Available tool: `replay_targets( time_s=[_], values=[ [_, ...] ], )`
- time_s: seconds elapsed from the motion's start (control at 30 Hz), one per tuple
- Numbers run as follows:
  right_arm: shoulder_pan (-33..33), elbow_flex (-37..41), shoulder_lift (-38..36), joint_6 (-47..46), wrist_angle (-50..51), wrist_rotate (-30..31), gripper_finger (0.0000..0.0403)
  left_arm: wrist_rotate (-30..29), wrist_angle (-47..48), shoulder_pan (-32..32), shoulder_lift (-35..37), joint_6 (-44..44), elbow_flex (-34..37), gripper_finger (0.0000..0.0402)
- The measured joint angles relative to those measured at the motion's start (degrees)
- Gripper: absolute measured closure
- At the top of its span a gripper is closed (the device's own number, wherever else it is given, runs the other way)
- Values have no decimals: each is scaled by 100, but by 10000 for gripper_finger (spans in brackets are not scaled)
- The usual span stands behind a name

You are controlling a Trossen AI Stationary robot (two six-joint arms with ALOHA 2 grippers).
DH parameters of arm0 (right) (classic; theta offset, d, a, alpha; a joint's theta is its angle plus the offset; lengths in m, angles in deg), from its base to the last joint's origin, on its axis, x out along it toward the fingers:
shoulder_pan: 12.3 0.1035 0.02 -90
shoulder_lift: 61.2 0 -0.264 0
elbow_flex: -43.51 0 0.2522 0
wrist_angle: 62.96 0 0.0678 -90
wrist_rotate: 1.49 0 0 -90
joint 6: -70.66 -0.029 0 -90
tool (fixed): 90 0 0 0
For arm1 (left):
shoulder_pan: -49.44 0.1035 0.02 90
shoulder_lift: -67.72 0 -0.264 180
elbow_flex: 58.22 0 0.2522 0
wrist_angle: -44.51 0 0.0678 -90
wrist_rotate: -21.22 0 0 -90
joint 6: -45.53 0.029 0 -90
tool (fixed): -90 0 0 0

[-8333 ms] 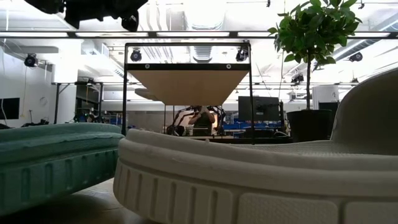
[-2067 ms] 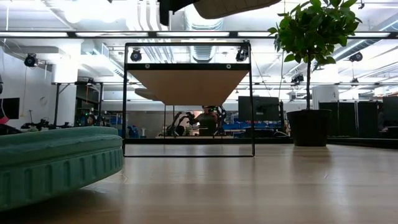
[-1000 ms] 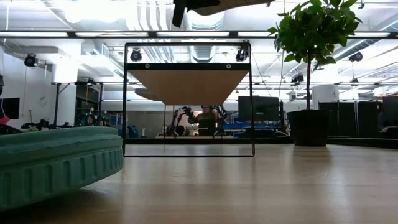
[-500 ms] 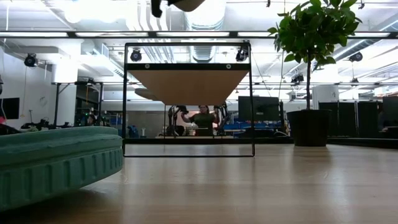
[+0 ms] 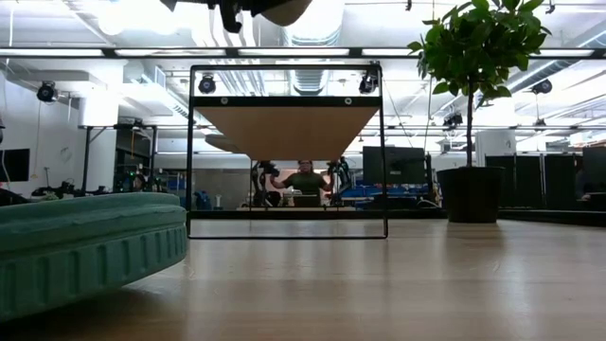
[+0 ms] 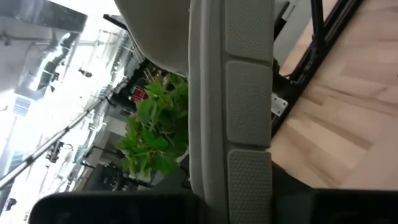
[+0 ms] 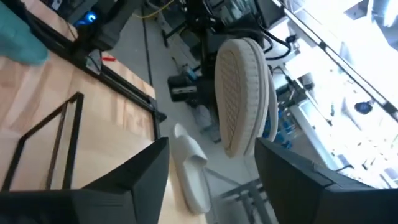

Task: Pick and place slides into the shelf
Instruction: Put the gray slide on the shelf

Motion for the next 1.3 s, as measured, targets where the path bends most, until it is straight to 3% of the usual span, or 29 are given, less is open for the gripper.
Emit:
replay_targets(
  time_s=[0.37,0.57,0.97,1.17,1.3],
  values=[
    [-305,0,-76,307,-136,-40,165,175,-138,-17,-155,-6,11,371],
    [-558,0,-74,359,-293,-484,168,332,-447,-110,-327,4,-6,371],
    [-743,0,-60,612,-835,-510,176,536,-798,-127,-332,-5,-4,371],
    [-841,0,-57,958,-1203,-1302,192,518,-922,-142,-446,-149,-28,372],
    [-949,0,-57,976,-1227,-1381,209,510,-1025,-165,-568,-150,-28,372]
  ],
)
